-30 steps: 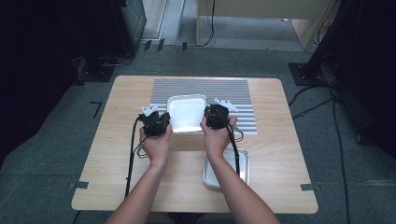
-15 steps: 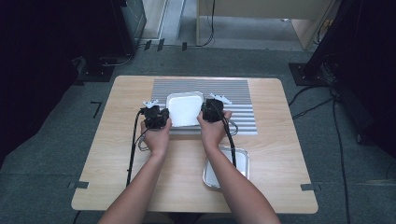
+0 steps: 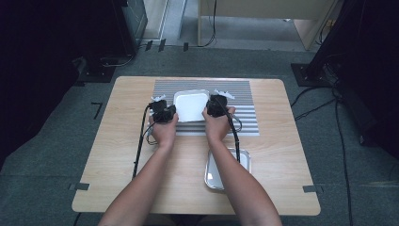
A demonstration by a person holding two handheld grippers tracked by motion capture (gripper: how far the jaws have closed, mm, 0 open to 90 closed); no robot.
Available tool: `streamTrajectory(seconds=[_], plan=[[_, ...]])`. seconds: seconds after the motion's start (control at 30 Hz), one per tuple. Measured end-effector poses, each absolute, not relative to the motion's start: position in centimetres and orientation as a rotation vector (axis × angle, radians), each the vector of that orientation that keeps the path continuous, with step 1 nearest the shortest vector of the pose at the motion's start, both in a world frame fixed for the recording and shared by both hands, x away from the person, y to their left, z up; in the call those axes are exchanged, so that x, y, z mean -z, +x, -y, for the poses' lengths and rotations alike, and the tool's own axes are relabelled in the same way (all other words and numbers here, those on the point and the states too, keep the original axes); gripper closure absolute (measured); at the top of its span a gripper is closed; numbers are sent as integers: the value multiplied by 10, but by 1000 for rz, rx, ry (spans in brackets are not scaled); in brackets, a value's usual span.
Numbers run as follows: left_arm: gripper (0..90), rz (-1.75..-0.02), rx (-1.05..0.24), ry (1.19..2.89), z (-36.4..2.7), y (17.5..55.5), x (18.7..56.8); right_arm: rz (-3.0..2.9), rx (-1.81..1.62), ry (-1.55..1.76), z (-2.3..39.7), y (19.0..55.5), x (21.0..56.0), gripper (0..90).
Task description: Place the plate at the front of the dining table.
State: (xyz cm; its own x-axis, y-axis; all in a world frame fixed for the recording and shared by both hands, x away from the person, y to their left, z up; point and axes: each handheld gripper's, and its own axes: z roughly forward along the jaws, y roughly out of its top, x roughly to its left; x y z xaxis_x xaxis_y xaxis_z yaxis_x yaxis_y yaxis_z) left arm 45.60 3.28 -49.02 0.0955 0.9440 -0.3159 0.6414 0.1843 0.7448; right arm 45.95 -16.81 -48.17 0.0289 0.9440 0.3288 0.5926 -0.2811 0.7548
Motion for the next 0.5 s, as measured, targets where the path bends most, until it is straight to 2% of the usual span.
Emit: streamTrajectory(seconds=[0.5], plan=[[877, -1641, -451, 1591, -12, 492, 501, -1528, -1090, 1940, 182, 487, 504, 897]])
